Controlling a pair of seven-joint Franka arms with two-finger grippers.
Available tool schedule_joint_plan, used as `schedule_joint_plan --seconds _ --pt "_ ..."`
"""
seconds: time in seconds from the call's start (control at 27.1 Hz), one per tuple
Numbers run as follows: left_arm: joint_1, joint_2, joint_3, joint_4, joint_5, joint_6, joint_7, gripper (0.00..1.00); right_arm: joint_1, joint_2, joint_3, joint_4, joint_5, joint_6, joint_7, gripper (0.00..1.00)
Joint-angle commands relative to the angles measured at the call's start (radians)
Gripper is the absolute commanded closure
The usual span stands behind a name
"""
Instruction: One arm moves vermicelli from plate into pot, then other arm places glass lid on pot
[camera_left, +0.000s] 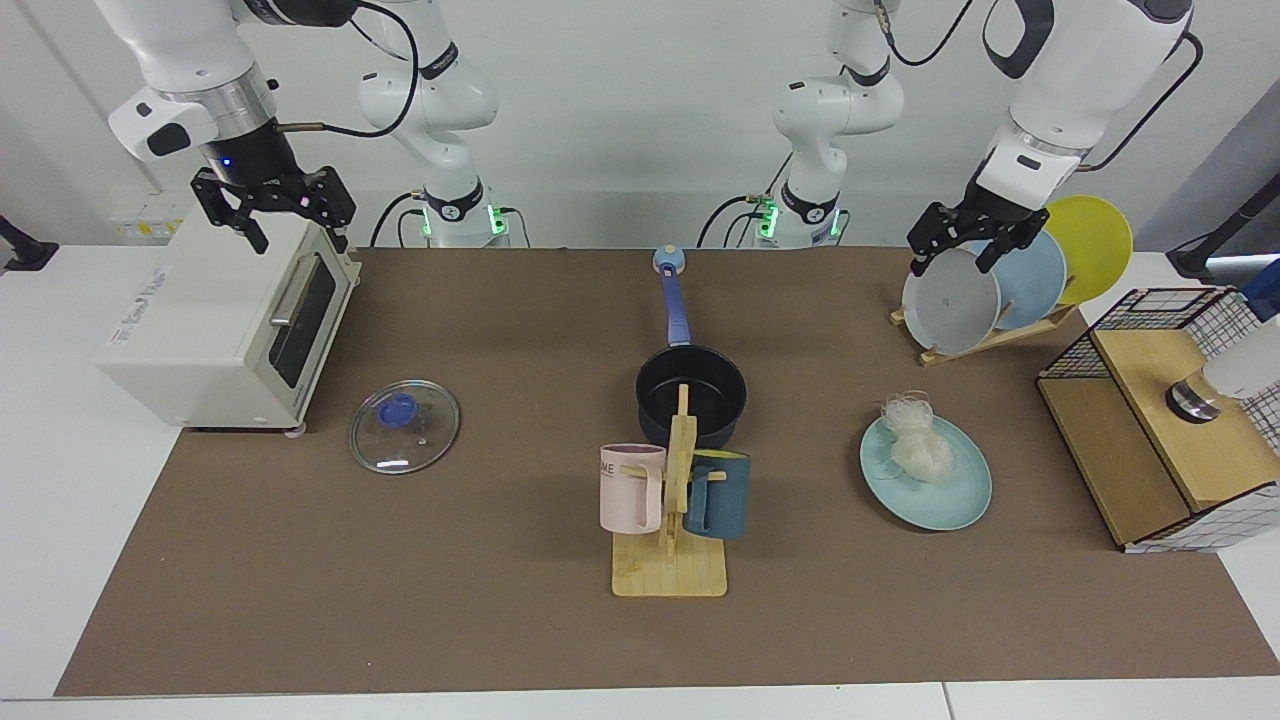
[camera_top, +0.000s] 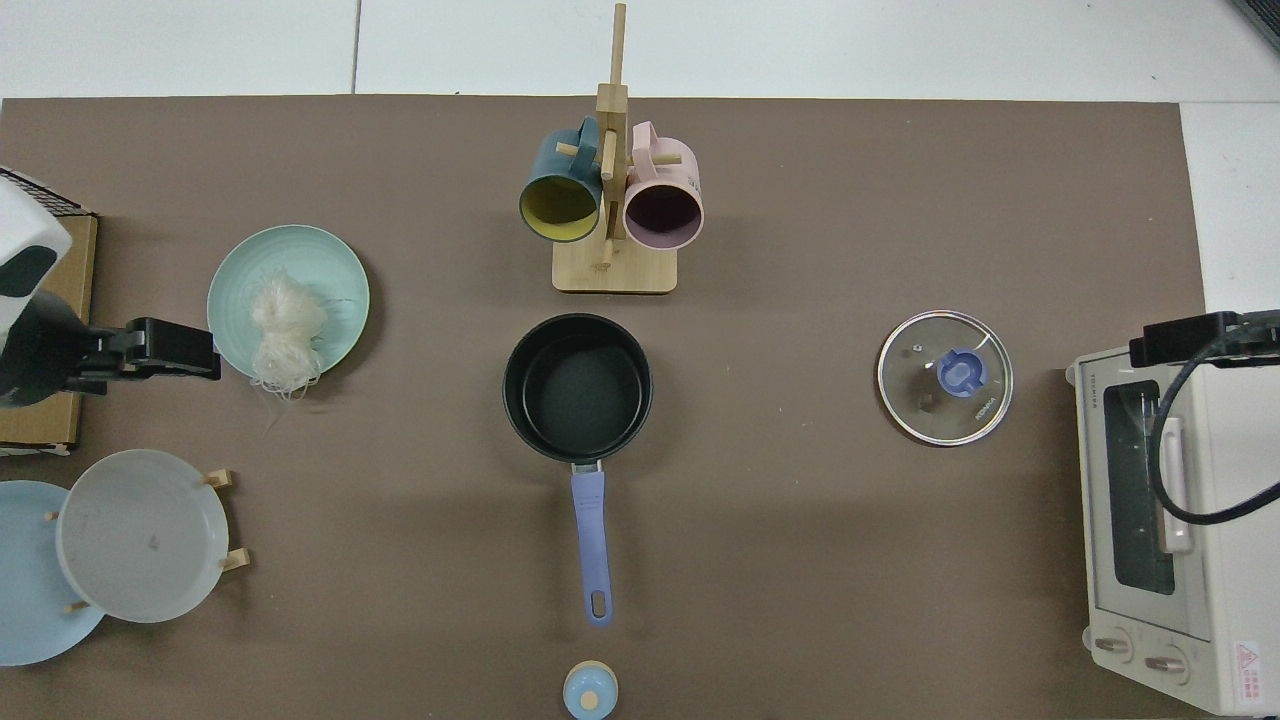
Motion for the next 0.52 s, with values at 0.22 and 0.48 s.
schedule_joint_plan --seconds 0.22,0.48 --pt "0.012 -0.013 -0.005 -0.020 -0.008 0.007 0.006 0.00 -0.005 -0.013 0.003 -0.012 0.008 -0.002 0.024 0.00" --pt "0.012 -0.013 -0.012 -0.008 -0.008 0.004 -0.004 0.00 -0.001 -0.013 0.003 -0.010 0.016 0.000 0.023 0.00"
